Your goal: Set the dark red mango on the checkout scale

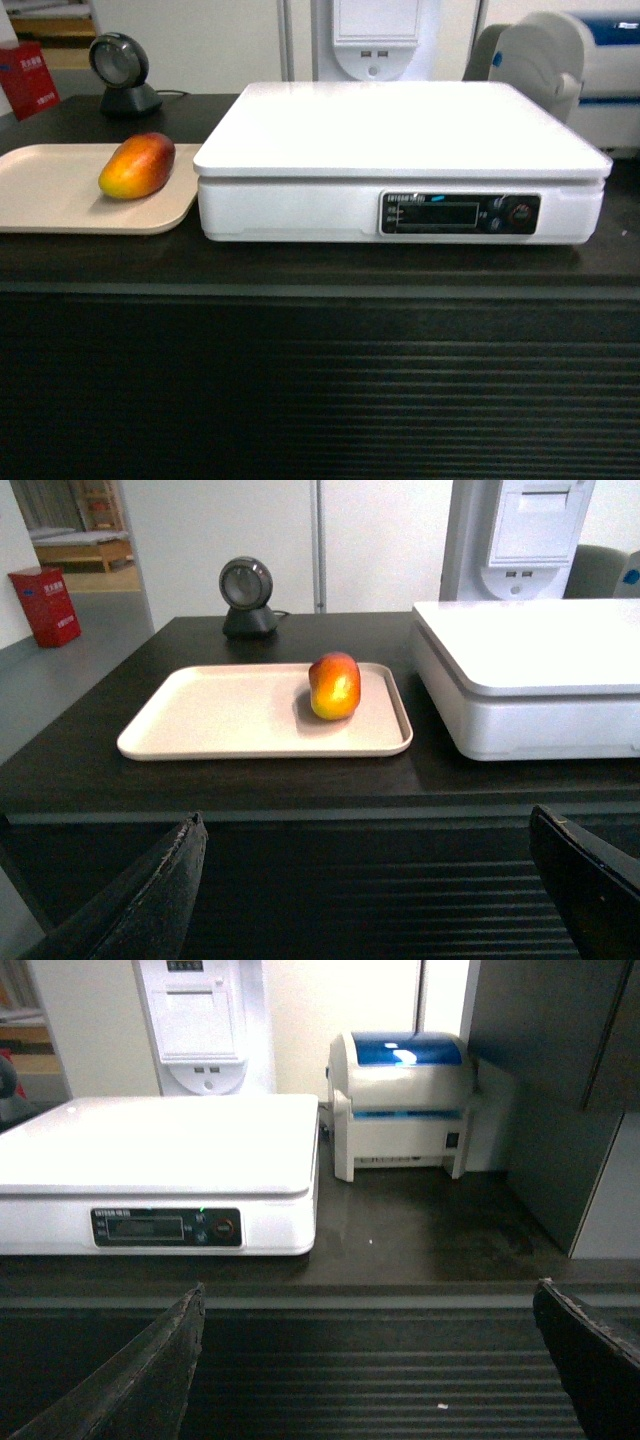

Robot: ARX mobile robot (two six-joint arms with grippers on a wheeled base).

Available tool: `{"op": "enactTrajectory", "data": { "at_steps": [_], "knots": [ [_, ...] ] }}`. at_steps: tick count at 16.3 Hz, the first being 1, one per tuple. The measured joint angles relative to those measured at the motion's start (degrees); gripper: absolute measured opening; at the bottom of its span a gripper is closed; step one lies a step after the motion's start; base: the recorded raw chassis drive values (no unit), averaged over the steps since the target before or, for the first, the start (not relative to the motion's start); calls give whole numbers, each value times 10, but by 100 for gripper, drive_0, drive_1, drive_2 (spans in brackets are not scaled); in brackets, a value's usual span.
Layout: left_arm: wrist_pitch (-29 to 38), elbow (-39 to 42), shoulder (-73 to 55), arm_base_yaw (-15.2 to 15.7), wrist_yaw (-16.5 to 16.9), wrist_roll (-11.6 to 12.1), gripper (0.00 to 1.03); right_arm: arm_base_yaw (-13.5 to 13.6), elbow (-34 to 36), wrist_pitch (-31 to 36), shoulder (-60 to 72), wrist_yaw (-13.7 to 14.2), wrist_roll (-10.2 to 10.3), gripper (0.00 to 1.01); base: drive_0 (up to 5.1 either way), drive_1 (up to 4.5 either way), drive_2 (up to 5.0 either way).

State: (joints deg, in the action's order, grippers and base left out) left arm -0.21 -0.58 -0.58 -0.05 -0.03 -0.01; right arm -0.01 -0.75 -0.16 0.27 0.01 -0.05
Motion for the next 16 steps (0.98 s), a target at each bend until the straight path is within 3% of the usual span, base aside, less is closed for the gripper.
{"op": "enactTrajectory", "data": {
  "at_steps": [16],
  "knots": [
    [0,0,0,0,0,0,98,0,0,0,0,0,0,98,0,0,0]
  ]
}}
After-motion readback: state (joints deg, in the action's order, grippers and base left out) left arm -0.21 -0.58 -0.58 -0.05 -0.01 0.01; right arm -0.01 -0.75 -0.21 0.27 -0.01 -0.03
